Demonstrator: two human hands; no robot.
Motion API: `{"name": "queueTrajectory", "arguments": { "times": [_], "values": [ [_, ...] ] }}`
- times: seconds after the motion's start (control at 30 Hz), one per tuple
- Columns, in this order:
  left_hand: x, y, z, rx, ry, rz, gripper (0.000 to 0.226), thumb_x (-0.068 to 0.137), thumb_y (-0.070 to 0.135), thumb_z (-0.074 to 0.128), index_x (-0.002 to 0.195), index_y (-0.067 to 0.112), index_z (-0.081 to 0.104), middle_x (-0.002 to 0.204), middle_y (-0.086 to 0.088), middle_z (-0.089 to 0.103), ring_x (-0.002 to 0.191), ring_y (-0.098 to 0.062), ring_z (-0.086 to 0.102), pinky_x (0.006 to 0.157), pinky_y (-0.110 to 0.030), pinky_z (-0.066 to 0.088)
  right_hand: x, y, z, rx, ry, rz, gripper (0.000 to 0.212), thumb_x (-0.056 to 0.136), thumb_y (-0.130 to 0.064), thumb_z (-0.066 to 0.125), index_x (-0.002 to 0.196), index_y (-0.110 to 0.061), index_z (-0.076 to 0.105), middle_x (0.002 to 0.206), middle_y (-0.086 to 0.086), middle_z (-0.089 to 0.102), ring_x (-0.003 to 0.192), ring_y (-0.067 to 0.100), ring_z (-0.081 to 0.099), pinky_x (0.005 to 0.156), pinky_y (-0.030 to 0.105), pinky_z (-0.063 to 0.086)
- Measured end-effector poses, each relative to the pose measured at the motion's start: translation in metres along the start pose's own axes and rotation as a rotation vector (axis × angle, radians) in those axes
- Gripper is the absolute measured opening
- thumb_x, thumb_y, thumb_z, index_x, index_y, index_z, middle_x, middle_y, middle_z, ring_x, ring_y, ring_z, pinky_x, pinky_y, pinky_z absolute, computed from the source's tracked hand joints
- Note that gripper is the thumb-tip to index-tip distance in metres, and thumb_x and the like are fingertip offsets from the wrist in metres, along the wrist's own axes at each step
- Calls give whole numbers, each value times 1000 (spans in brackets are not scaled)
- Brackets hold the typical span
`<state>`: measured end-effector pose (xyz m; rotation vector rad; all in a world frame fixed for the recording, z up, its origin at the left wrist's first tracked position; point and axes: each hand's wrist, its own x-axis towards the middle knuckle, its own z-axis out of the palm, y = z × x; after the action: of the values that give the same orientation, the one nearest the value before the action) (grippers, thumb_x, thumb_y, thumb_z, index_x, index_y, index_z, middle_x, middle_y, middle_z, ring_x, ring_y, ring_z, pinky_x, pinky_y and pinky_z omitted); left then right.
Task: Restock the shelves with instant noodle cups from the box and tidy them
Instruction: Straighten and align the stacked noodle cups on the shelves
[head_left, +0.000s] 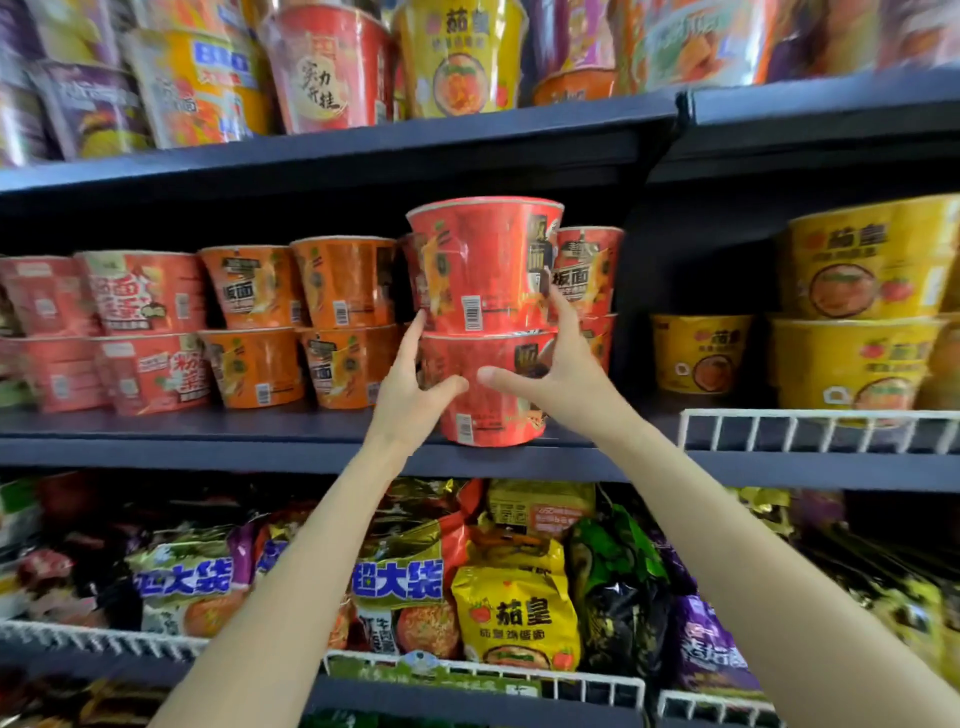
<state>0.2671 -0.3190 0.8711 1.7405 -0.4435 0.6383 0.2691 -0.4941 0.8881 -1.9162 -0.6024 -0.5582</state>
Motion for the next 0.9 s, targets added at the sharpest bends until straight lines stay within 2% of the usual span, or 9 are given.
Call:
{"name": "queueTrajectory", "arguments": {
  "times": [0.1, 0.17, 0.23, 0.33, 0.4, 0.47, 0.57, 0.67, 0.9],
  "values": [
    [-7, -1, 14, 229, 35, 152, 85, 80, 27, 73, 147, 37, 21, 128, 18, 35, 123, -9, 45, 99, -31, 42, 2, 2, -13, 12, 29, 55, 128, 52, -71, 77, 145, -41, -6, 147, -4, 34, 136, 16, 35, 109, 44, 36],
    [-8, -1, 29, 278, 68, 197, 91, 74, 38, 77, 146, 37, 22, 130, 13, 36, 122, -14, 48, 99, -40, 46, 4, 6, -35, 94, 31, 98, 125, 58, -54, 81, 146, -33, -5, 134, -10, 42, 125, 11, 46, 103, 37, 43],
    [-8, 3, 48, 292, 86, 204, 96, 70, 46, 78, 147, 32, 23, 131, 8, 35, 115, -13, 50, 95, -36, 49, 8, 10, -60, 149, -29, 171, 119, 61, -44, 81, 148, -29, 2, 131, -9, 47, 117, 10, 53, 94, 34, 49],
    [-7, 8, 70, 349, 146, 249, 97, 68, 50, 78, 146, 26, 25, 123, 8, 32, 104, -9, 48, 90, -23, 43, 17, 17, -88, -28, -91, 275, 127, 41, -66, 82, 146, -39, 15, 141, 0, 44, 123, 18, 49, 90, 38, 49],
    [-4, 5, 81, 379, 196, 270, 102, 64, 55, 78, 146, 28, 24, 128, 3, 31, 119, -16, 40, 100, -30, 37, 23, 22, -102, -135, -118, 292, 123, 42, -70, 80, 145, -39, 19, 143, 2, 39, 125, 19, 46, 82, 34, 50],
    [1, 1, 91, 342, 194, 199, 112, 60, 57, 79, 147, 32, 14, 142, -3, 21, 134, -20, 25, 105, -33, 26, 26, 24, -113, -148, -140, 250, 108, 60, -56, 79, 148, -30, 22, 129, -3, 50, 112, 11, 54, 75, 27, 50],
    [8, 0, 102, 166, 74, 58, 119, 61, 52, 81, 148, 36, 0, 154, -4, 9, 141, -19, 18, 110, -39, 24, 33, 32, -127, -117, -157, 196, 102, 69, -39, 79, 150, -24, 17, 106, -10, 58, 100, 6, 59, 79, 28, 53],
    [11, -5, 103, 10, 55, 51, 103, 71, 48, 76, 147, 38, 7, 153, 5, 24, 138, -11, 29, 113, -44, 30, 38, 44, -136, -81, -181, 169, 110, 64, -39, 80, 150, -26, 14, 114, -2, 61, 107, 12, 61, 84, 32, 55],
    [7, -3, 110, 187, 245, 128, 93, 66, 50, 79, 141, 38, 26, 139, 6, 37, 124, -12, 45, 101, -42, 44, 53, 59, -149, 98, -363, 157, 87, 79, -16, 71, 149, -24, 21, 125, 6, 61, 109, 17, 64, 92, 34, 53]
  ]
}}
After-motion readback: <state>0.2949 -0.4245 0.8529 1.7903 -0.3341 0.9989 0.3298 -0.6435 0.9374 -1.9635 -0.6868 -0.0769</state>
